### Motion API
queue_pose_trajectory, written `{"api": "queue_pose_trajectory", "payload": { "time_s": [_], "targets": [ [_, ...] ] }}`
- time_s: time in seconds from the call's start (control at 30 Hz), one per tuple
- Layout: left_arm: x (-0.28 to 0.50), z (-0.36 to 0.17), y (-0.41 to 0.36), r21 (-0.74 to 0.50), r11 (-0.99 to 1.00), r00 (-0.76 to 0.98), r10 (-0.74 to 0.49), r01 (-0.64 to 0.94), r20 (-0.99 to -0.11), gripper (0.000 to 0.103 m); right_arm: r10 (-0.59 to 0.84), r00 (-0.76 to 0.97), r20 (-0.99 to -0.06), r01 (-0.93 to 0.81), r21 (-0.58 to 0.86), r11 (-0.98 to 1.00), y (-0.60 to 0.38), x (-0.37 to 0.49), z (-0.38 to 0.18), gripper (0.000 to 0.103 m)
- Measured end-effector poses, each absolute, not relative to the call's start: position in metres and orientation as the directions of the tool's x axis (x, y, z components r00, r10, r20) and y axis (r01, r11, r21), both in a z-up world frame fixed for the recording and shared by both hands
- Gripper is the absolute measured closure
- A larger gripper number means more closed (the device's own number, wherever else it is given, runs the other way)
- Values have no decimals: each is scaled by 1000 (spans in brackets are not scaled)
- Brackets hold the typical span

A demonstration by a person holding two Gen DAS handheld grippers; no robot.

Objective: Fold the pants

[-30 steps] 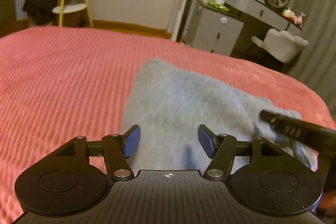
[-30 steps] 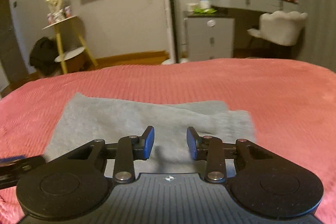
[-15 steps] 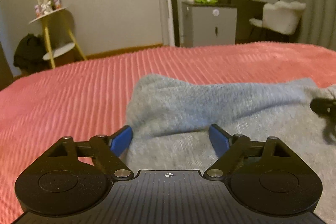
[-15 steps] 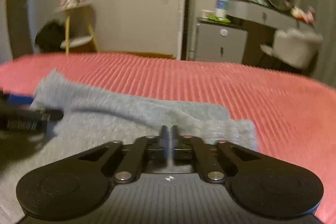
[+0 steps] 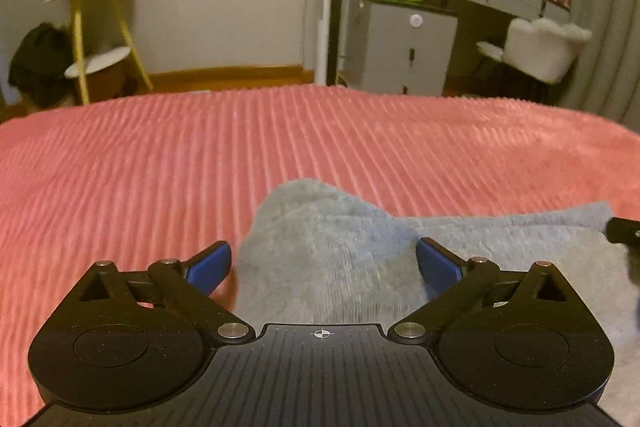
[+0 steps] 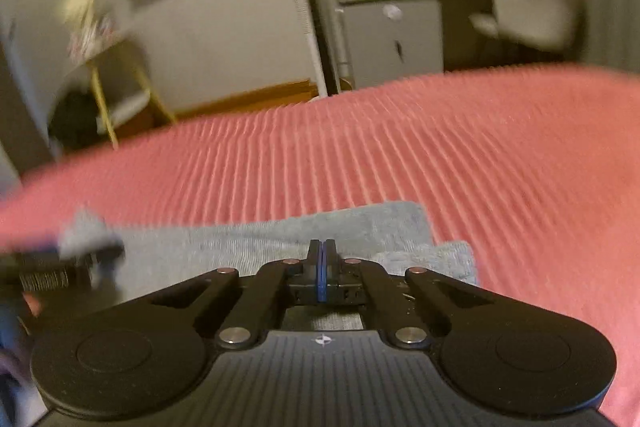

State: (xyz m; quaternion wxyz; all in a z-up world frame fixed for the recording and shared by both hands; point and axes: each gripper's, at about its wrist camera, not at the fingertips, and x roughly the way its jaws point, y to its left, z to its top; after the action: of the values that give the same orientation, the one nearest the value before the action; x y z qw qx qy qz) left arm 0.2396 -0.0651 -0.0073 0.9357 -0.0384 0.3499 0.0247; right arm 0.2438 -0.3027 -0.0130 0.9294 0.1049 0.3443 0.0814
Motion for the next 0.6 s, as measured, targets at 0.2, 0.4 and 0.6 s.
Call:
{"api": "queue_pose_trajectory", "payload": {
  "time_s": [0.2,0.4,0.6],
  "targets": [
    [143,17,-66,-233,972,792,-146,4,-592,8,369,756,-541,-127,432,893,-321,163,15,77],
    [89,-15,-83,-101,995,748,-68,0,-660,8,390,662,-640,-177,372,911,-305,96,-19,80],
    [81,-22,-60,-180,980,715,-69,-80,-695,2,375,682,-628,-223,310,924,-313,97,-27,92]
  ]
}}
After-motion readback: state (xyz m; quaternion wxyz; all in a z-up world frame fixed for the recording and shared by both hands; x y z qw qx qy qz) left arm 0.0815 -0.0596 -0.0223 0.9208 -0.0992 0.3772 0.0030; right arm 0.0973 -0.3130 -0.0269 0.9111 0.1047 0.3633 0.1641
